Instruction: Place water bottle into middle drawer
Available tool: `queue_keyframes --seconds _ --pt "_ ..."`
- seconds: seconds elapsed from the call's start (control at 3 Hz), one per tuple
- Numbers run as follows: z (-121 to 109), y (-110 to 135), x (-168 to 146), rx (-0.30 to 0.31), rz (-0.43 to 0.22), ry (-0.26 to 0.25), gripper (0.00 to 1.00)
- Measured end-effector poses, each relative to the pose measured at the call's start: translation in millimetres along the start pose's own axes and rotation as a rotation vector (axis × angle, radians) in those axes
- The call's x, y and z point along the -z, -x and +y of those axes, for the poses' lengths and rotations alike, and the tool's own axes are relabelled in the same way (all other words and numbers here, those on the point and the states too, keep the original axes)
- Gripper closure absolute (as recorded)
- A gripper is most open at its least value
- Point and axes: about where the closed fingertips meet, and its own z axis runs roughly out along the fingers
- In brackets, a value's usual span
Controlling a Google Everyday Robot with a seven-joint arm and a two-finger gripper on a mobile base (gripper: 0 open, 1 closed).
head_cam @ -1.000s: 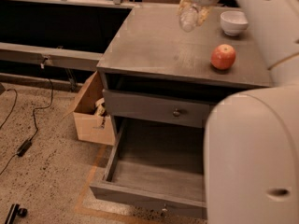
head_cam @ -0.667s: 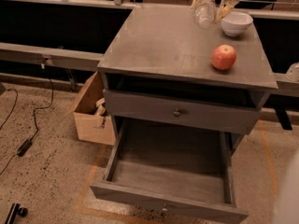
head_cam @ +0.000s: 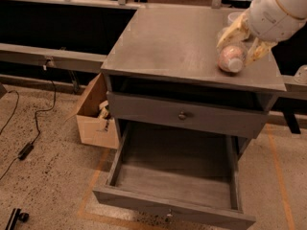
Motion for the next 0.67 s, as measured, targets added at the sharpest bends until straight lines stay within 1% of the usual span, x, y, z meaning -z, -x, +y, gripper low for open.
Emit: queue_keyframes --seconds 0.33,0.67 --pt "13.1 11.2 -17.0 -0.002 -0.035 0.034 1.0" --pt "13.9 18.6 -3.2 -0.022 -0.006 0.051 1.0"
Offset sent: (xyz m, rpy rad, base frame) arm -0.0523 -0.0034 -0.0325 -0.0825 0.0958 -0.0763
